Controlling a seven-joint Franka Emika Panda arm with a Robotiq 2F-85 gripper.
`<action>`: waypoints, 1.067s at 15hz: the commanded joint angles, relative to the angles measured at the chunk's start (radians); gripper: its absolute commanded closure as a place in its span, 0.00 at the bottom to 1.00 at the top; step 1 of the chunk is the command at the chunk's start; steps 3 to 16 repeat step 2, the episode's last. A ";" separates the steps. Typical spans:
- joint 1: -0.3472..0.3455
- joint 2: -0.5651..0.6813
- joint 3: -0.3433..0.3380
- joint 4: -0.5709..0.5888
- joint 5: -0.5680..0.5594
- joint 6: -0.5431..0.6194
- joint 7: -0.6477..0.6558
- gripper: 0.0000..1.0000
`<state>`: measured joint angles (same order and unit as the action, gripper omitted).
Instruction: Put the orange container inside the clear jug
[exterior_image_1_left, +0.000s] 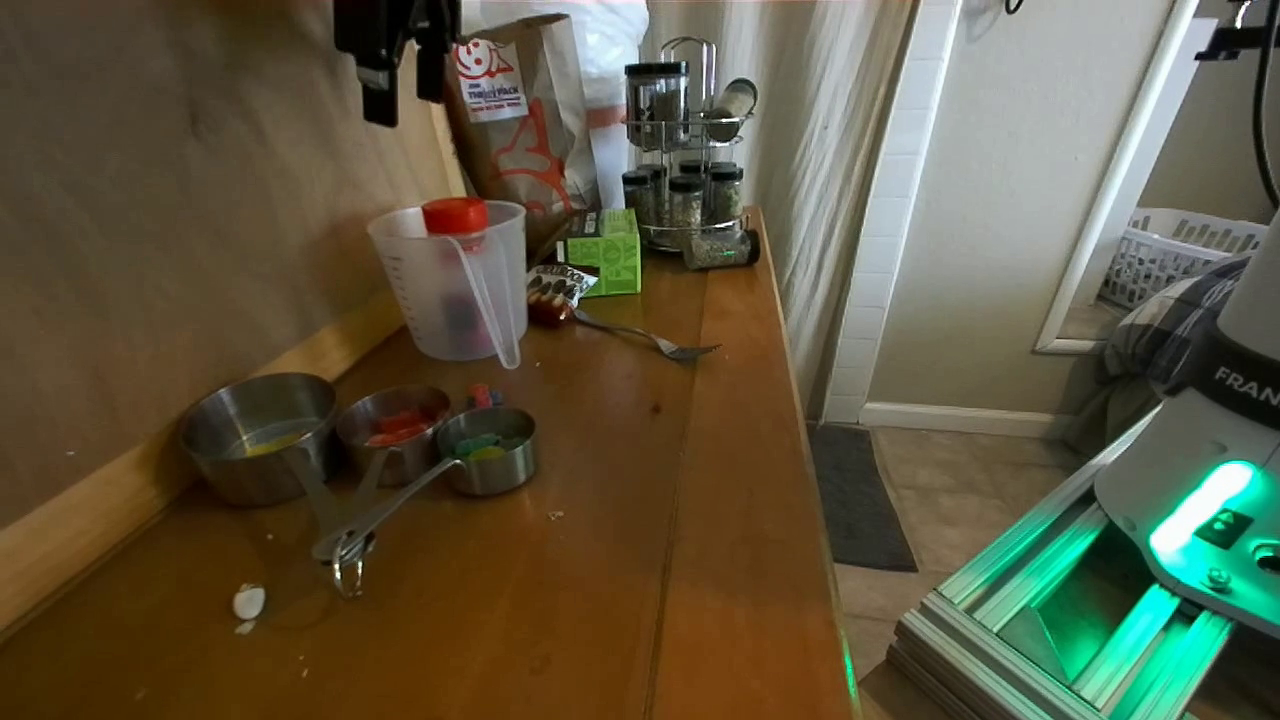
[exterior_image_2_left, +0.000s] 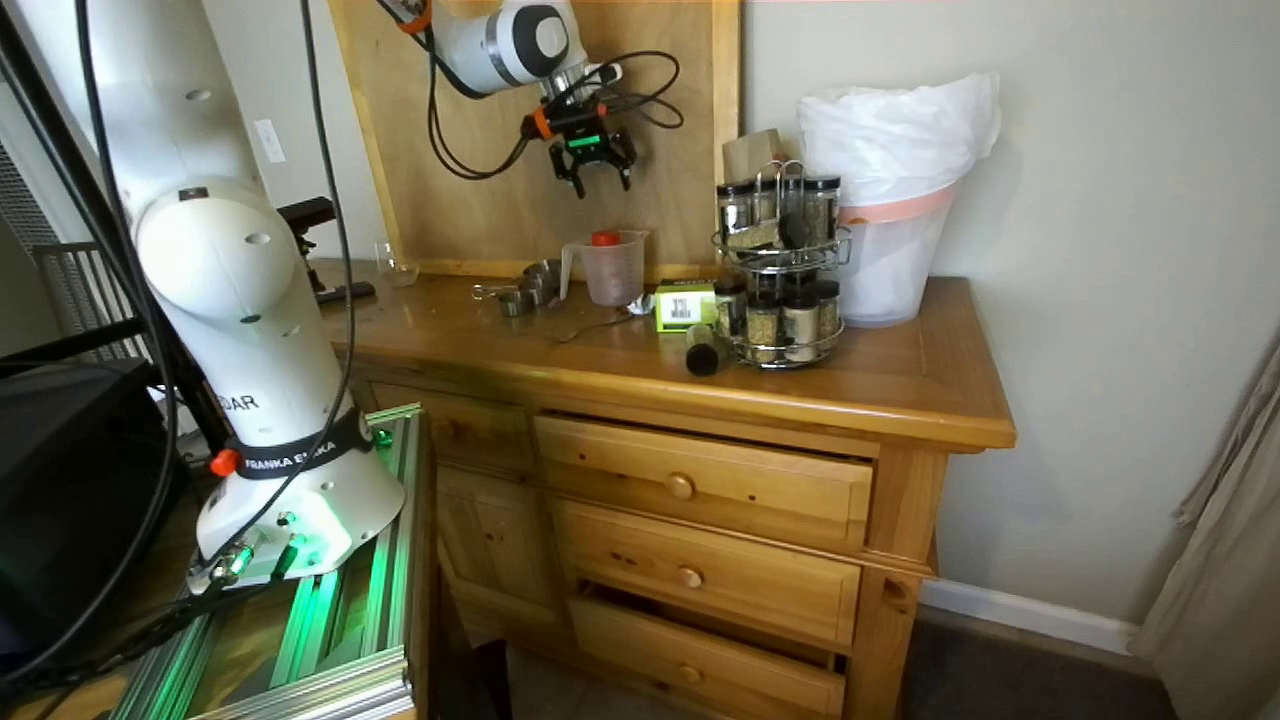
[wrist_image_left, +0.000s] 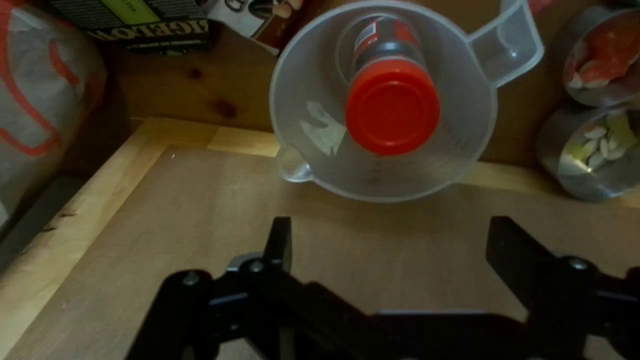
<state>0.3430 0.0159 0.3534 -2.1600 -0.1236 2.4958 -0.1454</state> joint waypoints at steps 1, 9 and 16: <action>0.003 -0.031 -0.001 -0.022 0.000 0.037 0.027 0.00; 0.004 -0.062 0.000 -0.047 0.001 0.071 0.047 0.00; 0.004 -0.062 0.000 -0.047 0.001 0.071 0.047 0.00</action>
